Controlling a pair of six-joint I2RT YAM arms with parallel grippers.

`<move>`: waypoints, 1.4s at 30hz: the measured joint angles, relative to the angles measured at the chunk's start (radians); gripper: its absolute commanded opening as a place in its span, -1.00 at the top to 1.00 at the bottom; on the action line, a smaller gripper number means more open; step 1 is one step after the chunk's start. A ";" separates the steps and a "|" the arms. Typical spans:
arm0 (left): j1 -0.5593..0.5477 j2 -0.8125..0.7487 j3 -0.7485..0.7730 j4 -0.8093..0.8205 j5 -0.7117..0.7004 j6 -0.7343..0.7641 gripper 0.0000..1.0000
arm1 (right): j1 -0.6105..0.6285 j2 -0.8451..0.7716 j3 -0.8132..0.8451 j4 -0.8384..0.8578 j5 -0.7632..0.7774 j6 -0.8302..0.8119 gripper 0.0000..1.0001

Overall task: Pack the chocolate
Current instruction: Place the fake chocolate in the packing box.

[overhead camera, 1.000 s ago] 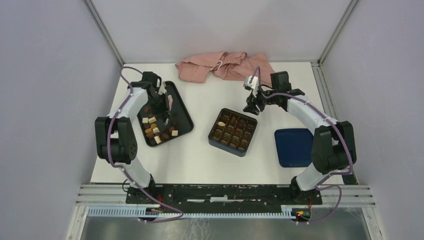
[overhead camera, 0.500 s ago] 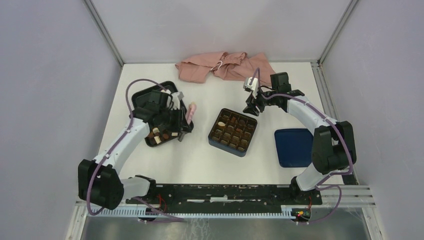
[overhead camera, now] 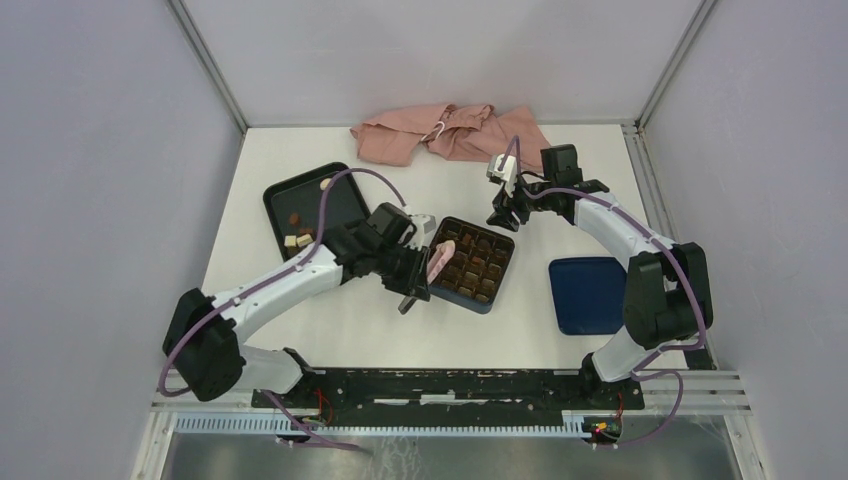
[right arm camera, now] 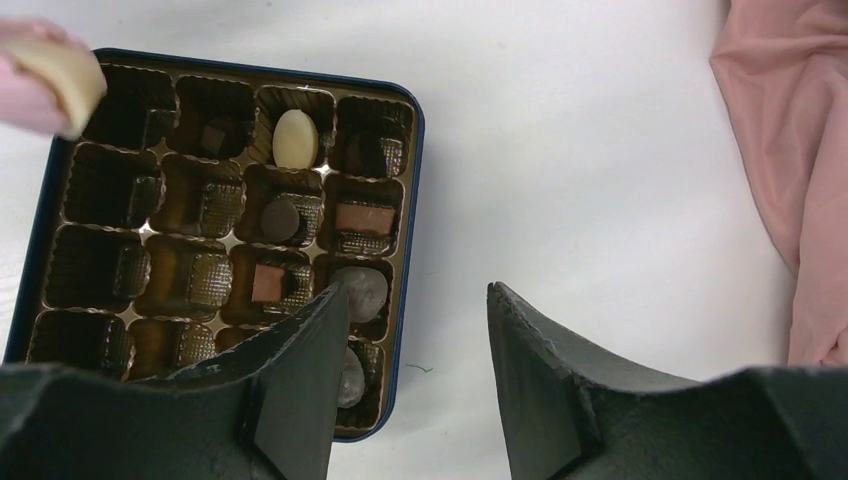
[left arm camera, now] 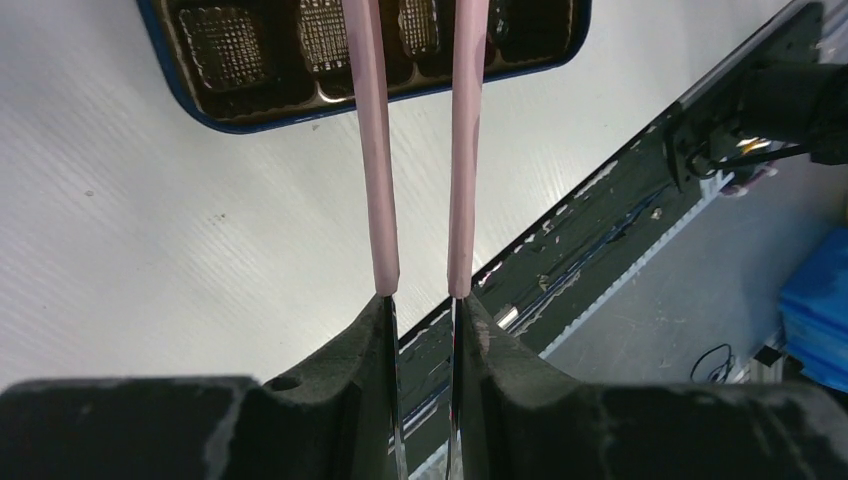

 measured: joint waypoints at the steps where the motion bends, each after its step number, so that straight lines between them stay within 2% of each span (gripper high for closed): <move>1: -0.026 0.026 0.015 -0.009 -0.022 -0.004 0.96 | 0.000 -0.001 0.000 0.000 0.004 0.000 -0.18; 9: -0.144 0.174 0.119 -0.078 -0.145 -0.006 0.94 | 0.000 -0.011 -0.005 0.008 0.017 0.000 -0.18; 21: -0.180 0.316 0.219 -0.191 -0.262 -0.006 0.84 | 0.000 -0.014 -0.006 0.008 0.017 0.000 -0.18; 33: -0.200 0.357 0.245 -0.238 -0.301 -0.006 0.27 | 0.000 -0.014 -0.006 0.008 0.017 0.000 -0.18; 42: -0.200 0.357 0.247 -0.248 -0.311 -0.006 0.17 | 0.000 -0.014 -0.006 0.008 0.017 0.000 -0.18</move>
